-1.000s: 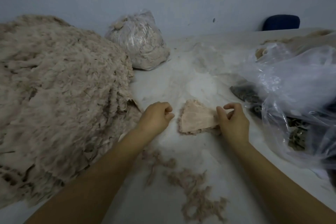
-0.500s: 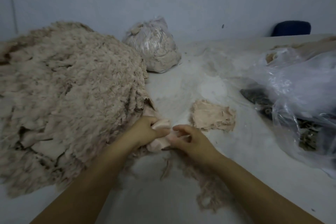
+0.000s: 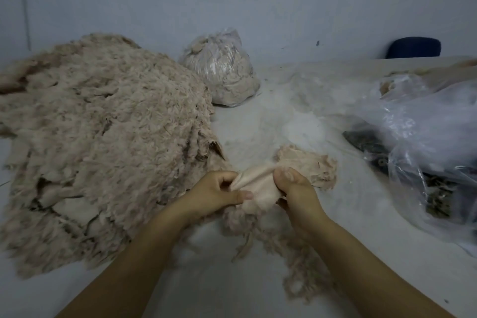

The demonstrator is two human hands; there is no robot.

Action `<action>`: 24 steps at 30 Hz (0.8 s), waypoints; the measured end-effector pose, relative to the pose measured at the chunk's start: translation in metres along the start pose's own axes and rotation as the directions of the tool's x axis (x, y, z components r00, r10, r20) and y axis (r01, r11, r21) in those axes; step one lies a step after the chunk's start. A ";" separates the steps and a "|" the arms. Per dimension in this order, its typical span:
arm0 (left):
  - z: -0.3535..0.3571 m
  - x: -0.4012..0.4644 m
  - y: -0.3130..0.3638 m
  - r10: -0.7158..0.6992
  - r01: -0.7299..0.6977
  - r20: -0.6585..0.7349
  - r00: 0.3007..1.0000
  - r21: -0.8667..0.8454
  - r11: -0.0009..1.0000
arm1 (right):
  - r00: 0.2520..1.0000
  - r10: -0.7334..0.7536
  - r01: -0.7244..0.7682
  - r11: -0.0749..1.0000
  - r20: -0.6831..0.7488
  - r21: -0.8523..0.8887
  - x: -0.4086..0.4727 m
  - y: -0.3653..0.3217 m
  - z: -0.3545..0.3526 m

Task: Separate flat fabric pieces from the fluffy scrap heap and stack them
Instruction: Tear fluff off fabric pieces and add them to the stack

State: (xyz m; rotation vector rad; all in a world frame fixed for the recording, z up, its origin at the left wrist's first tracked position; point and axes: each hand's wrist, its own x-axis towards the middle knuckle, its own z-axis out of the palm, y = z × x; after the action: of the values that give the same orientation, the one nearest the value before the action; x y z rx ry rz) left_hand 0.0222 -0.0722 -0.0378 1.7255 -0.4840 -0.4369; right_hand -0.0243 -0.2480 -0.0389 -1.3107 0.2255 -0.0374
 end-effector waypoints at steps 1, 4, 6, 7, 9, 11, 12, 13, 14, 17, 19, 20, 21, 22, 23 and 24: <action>0.001 -0.002 0.001 0.005 -0.006 -0.014 1.000 -0.051 0.999 | 1.000 0.011 -0.011 0.999 -0.006 0.030 0.001 0.000 -0.002; 0.011 -0.003 0.004 -0.015 -0.007 -0.122 0.992 -0.178 0.984 | 0.989 0.026 -0.032 0.999 0.143 0.040 -0.003 0.002 -0.001; 0.021 -0.002 0.005 -0.021 -0.021 -0.201 0.979 -0.203 0.979 | 0.975 0.052 -0.053 0.999 0.216 -0.002 -0.010 0.005 0.005; 0.024 -0.002 0.004 -0.032 -0.019 -0.217 0.976 -0.227 0.974 | 0.983 0.045 -0.043 0.999 0.180 -0.016 -0.011 0.007 0.007; 0.027 -0.004 0.005 -0.075 0.010 -0.199 0.977 -0.311 0.950 | 0.999 0.004 -0.005 0.999 0.050 0.033 -0.008 0.008 0.009; 0.023 -0.006 0.005 -0.125 0.069 -0.149 0.981 -0.336 0.939 | 0.998 0.007 0.001 0.990 -0.059 0.140 -0.004 0.006 0.007; 0.021 -0.007 0.005 -0.134 0.089 -0.132 0.982 -0.301 0.949 | 0.995 0.008 0.010 0.984 -0.096 0.180 -0.003 0.004 0.005; 0.018 -0.008 0.003 -0.130 0.093 -0.126 0.983 -0.263 0.960 | 0.993 0.010 0.016 0.976 -0.120 0.215 -0.002 0.003 0.005; 0.016 -0.008 0.003 -0.131 0.101 -0.119 0.984 -0.228 0.968 | 0.991 0.015 0.019 0.970 -0.136 0.243 -0.001 0.003 0.005; 0.010 -0.005 0.002 -0.082 0.077 -0.123 0.989 -0.049 0.996 | 0.979 0.016 0.031 0.973 -0.201 0.230 0.000 0.004 0.003; 0.002 -0.006 0.001 -0.094 0.110 -0.103 0.990 0.157 0.982 | 0.976 -0.006 0.062 0.966 -0.218 0.251 0.001 -0.001 -0.001; -0.004 -0.007 0.000 -0.110 0.118 -0.042 0.993 0.269 0.956 | 0.979 -0.014 0.069 0.963 -0.205 0.262 0.002 -0.004 -0.004; -0.009 -0.010 -0.001 -0.138 0.116 0.039 0.990 0.357 0.927 | 0.985 -0.017 0.059 0.968 -0.173 0.245 0.002 -0.005 -0.006; -0.013 -0.011 -0.001 -0.166 0.106 0.107 0.980 0.423 0.900 | 0.991 -0.019 0.043 0.982 -0.129 0.186 0.002 -0.006 -0.008; -0.013 -0.013 0.001 -0.178 0.091 0.151 0.972 0.455 0.886 | 0.994 -0.027 0.037 0.995 -0.101 0.094 0.001 -0.006 -0.009; -0.010 -0.013 0.005 -0.174 0.084 0.167 0.971 0.440 0.894 | 0.996 -0.042 0.042 0.999 -0.073 0.009 0.001 -0.005 -0.010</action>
State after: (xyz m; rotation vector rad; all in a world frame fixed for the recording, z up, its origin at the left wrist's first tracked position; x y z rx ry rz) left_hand 0.0163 -0.0577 -0.0305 2.1623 -0.6506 -0.6427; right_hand -0.0245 -0.2587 -0.0363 -1.3053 0.2598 -0.1223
